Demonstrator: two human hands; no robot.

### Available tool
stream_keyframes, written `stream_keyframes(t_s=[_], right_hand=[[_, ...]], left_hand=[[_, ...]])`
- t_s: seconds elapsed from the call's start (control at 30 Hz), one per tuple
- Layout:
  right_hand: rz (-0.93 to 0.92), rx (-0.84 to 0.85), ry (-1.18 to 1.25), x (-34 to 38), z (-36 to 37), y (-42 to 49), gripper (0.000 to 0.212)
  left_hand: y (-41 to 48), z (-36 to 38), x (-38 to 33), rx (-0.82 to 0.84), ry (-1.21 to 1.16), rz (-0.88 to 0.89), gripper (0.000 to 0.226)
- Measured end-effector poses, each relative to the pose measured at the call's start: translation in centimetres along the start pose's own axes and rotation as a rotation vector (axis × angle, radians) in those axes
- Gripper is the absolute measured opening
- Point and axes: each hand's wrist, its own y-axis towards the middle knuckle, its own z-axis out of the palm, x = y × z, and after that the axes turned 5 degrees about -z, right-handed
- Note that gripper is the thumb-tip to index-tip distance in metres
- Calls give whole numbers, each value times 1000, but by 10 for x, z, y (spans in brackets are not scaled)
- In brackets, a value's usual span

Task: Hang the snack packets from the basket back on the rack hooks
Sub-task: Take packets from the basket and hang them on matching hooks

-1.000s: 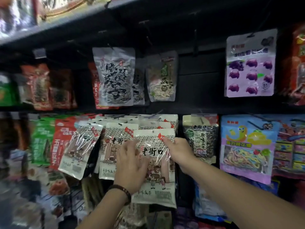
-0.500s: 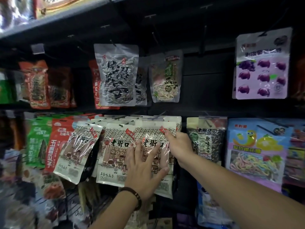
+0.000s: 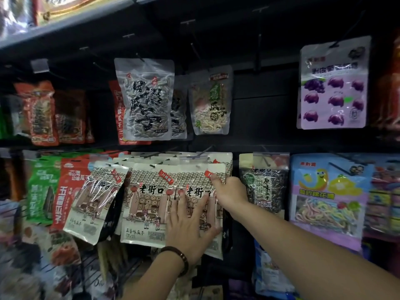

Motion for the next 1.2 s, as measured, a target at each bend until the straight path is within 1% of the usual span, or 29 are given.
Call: stream_keyframes(t_s=[0.17, 0.23, 0.3, 0.37, 0.4, 0.43, 0.5, 0.6, 0.7, 0.77, 0.83, 0.87, 0.97, 1.0, 1.07, 1.1, 1.13, 1.2], right_hand=[[-73, 51, -67, -9, -22, -26, 38], [-102, 57, -114, -21, -33, -49, 36], [-131, 93, -161, -41, -44, -75, 30], [-108, 167, -174, -73, -59, -108, 21], [-90, 212, -179, -90, -64, -124, 16], [-61, 260, -189, -112, -72, -144, 11], [-7, 323, -214, -158, -86, -185, 6], [145, 441, -256, -230, -108, -256, 9], [300, 529, -310, -305, -126, -327, 12], [413, 564, -294, -351, -137, -373, 13], [526, 614, -312, -396, -148, -415, 12], [577, 614, -313, -419, -152, -434, 11], [773, 551, -267, -475, -162, -480, 9], [814, 535, -250, -476, -166, -488, 8], [877, 497, -216, -477, -172, -494, 16], [904, 505, -215, -481, -173, -494, 18], [912, 515, -218, -488, -172, -495, 19], [911, 517, -191, -499, -169, -490, 20]], left_hand=[[-13, 6, -4, 29, -31, -7, 92], [-29, 8, -6, -5, -15, -20, 94], [-53, 13, -14, -64, -44, -22, 86], [-86, 25, -28, -100, -89, 3, 74], [-100, 32, -33, -111, -96, 31, 69], [-119, 43, -40, -85, -111, 64, 65], [-161, 74, -51, 52, -144, 112, 56], [-229, 132, -65, 300, -134, 151, 42], [-295, 196, -71, 602, -134, 127, 42], [-334, 239, -71, 761, -151, 102, 43], [-366, 275, -72, 934, -99, 75, 49], [-380, 291, -71, 1005, -97, 32, 48], [-408, 327, -75, 1104, -94, -121, 47], [-413, 337, -78, 1130, -79, -159, 45], [-415, 353, -89, 1160, -76, -258, 37], [-414, 364, -93, 1165, -92, -322, 38], [-411, 375, -97, 1169, -103, -379, 44], [-404, 401, -101, 1177, -117, -460, 65]])
